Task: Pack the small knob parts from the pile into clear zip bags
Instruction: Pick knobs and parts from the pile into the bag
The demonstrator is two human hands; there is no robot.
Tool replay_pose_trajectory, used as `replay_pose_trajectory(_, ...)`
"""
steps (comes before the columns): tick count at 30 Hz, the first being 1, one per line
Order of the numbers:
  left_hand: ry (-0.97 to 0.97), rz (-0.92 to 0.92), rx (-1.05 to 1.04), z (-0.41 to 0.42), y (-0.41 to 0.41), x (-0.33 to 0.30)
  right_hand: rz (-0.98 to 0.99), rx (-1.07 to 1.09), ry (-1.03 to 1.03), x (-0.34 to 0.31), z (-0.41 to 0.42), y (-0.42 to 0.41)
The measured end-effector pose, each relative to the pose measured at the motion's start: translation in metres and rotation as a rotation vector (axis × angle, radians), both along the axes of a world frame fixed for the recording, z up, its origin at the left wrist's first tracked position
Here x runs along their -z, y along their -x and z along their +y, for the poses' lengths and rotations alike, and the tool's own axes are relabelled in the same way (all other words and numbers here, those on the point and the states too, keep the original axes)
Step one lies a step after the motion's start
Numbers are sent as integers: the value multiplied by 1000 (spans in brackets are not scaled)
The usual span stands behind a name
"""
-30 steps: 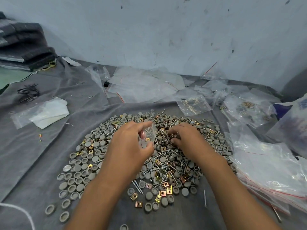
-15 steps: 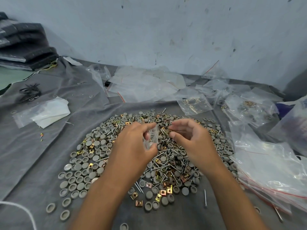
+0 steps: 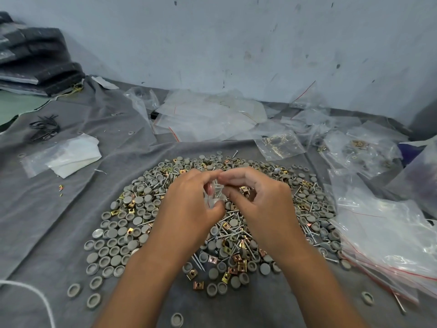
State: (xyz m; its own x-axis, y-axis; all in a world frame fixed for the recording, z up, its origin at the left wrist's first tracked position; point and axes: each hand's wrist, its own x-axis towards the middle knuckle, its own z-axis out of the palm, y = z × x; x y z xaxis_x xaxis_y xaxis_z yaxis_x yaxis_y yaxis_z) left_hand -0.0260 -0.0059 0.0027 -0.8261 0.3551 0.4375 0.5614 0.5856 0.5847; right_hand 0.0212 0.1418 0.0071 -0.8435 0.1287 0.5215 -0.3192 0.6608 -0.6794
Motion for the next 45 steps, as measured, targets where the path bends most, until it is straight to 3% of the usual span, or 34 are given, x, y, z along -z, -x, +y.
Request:
replay_pose_trajectory(3, 2, -14, 3, 0, -1, -1, 67, 49, 70, -3, 1, 0)
replay_pose_trajectory(7, -14, -28, 14, 1, -3, -2, -34, 50, 161, 2, -4, 3)
replay_pose_trajectory(15, -67, 40, 61, -3, -6, -10, -121, 14, -72, -2, 16, 4)
replay_pose_trajectory(19, -213, 67, 176, -9, -10, -21, -69, -93, 108, -10, 19, 5)
replay_pose_trajectory(22, -466, -143, 312, -12, -11, -24, -51, -205, 219, -18, 24, 4)
replay_pose_trajectory(26, -743, -416, 506, -12, -12, -28, -231, -346, 280, -19, 33, 0)
replay_pose_trajectory(30, -861, -528, 436, -10, -5, -25, -181, -344, 476, -21, 36, -4)
replay_pose_trajectory(34, -772, -391, 140, -11, 0, -21, -171, -338, 465, -19, 37, -7)
replay_pose_trajectory(40, -631, -188, 26, -16, 1, -18, -155, -239, 439, -14, 29, -6)
replay_pose_trajectory(45, -655, -365, 177, -23, 5, -19, -62, -126, 469, -14, 25, -7)
